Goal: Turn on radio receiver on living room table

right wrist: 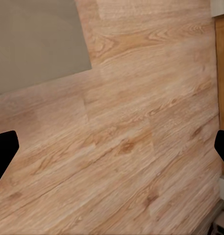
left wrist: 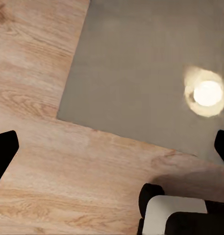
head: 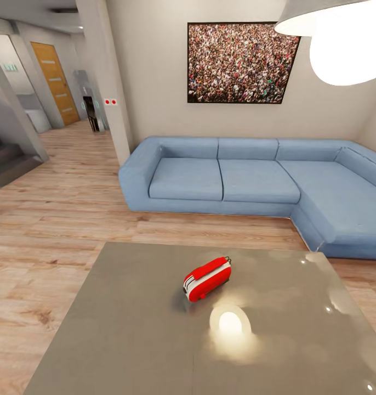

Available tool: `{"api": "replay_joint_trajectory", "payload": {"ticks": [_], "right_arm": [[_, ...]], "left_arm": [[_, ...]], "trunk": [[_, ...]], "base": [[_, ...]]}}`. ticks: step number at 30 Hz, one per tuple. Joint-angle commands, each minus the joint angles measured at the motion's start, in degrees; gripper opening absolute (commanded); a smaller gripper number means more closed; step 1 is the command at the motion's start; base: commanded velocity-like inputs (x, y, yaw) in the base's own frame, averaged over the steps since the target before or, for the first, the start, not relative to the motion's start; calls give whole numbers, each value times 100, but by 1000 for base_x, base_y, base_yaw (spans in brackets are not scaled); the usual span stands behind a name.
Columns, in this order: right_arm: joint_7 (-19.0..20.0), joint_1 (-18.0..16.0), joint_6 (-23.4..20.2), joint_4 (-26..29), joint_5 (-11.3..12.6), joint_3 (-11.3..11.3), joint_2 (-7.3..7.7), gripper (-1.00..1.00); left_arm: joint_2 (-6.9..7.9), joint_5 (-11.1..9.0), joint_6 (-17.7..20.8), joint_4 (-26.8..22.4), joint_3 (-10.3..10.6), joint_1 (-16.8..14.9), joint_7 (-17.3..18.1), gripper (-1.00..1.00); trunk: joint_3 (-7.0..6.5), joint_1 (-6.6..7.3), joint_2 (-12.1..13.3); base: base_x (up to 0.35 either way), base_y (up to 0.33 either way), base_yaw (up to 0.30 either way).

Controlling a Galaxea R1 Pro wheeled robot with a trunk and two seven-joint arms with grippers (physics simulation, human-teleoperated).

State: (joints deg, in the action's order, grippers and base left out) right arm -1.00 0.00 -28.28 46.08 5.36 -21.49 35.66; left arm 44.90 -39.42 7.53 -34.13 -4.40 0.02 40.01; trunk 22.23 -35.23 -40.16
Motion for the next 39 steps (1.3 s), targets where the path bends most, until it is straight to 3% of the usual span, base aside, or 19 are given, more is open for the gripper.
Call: {"api": "replay_joint_trajectory", "payload": {"ticks": [1, 3, 4, 5, 7, 9, 11, 12, 15, 18, 21, 22, 23, 24, 26, 28, 31, 36, 39], "right_arm": [[-7, 0, -21, 26, 0, -1, -1, 100], [-19, 0, -59, 74, 0, -3, -7, 100], [-22, 0, -86, 141, 0, 1, -21, 100], [-23, 0, -90, 167, 0, 2, -25, 100], [-19, 0, -108, 324, 6, 3, -43, 100], [-9, 0, -121, 504, 15, 5, -57, 100], [9, 0, -155, 717, 24, 15, -67, 100], [28, 0, -229, 969, 30, 24, -88, 100], [54, 0, -443, 1530, 28, 50, -371, 100], [63, 0, -558, 2081, -18, 90, -759, 100], [63, 0, -586, 2380, -37, 337, -1005, 100], [62, 0, -579, 2435, -39, 446, -1051, 100], [63, 0, -571, 2462, -40, 500, -1069, 100], [61, 0, -553, 2556, -42, 649, -1122, 100], [65, 0, -542, 2674, -43, 769, -1198, 100], [68, 0, -536, 2796, -46, 837, -1288, 100], [57, 0, -529, 2975, -50, 890, -1436, 100], [30, 0, -566, 3217, -64, 910, -1674, 100], [28, 0, -584, 3280, -68, 916, -1754, 100]], "left_arm": [[58, -41, 109, -184, -60, 7, 1, 100], [150, -139, 435, -739, -293, 7, -7, 100], [174, -167, 1020, -1643, -677, 7, -74, 100], [171, -164, 1193, -1883, -768, 7, -123, 100], [104, -147, 1872, -2881, -987, 7, -559, 100], [-70, -154, 2322, -3727, -1050, 7, -1176, 100], [-339, -164, 2665, -4478, -1078, 3, -1831, 100], [-657, -157, 2920, -4916, -1088, -30, -2289, 100], [-1263, -28, 3216, -5245, -933, -285, -2693, 100], [-1986, 792, 3306, -5246, -252, -764, -3031, 100], [-3046, 1994, 3331, -4788, 398, -1249, -3445, 100], [-3409, 2411, 3331, -4538, 511, -1404, -3522, 100], [-3586, 2623, 3321, -4398, 551, -1482, -3549, 100], [-4088, 3242, 3288, -3975, 630, -1692, -3591, 100], [-4493, 3779, 3259, -3614, 670, -1851, -3596, 100], [-4768, 4150, 3186, -3372, 690, -1959, -3590, 100], [-4989, 4416, 3056, -3221, 711, -2038, -3553, 100], [-5127, 4513, 2991, -3187, 720, -2068, -3283, 100], [-5175, 4532, 2989, -3257, 721, -2074, -2820, 100]], "trunk": [[1, 0, 0], [1, 0, 0], [1, 0, 0], [1, 0, 0], [1, 0, 0], [1, 0, 0], [1, 0, 0], [1, 0, 0], [1, 0, 0], [1, 0, 0], [1, 0, 0], [1, 0, 0], [1, 0, 0], [1, 0, 0], [1, 0, 0], [1, 0, 0], [1, 0, 0], [1, 0, 0], [1, 0, 0]], "base": [[0, 0, 0], [0, 0, 0], [0, 0, 0], [0, 0, 0], [0, 0, 0], [0, 0, 0], [0, 0, 0], [0, 0, 0], [0, 0, 0], [0, 0, 0], [0, 0, 0], [0, 0, 0], [0, 0, 0], [0, 0, 0], [0, 0, 0], [0, 0, 0], [0, 0, 0], [0, 0, 0], [0, 0, 0]]}}
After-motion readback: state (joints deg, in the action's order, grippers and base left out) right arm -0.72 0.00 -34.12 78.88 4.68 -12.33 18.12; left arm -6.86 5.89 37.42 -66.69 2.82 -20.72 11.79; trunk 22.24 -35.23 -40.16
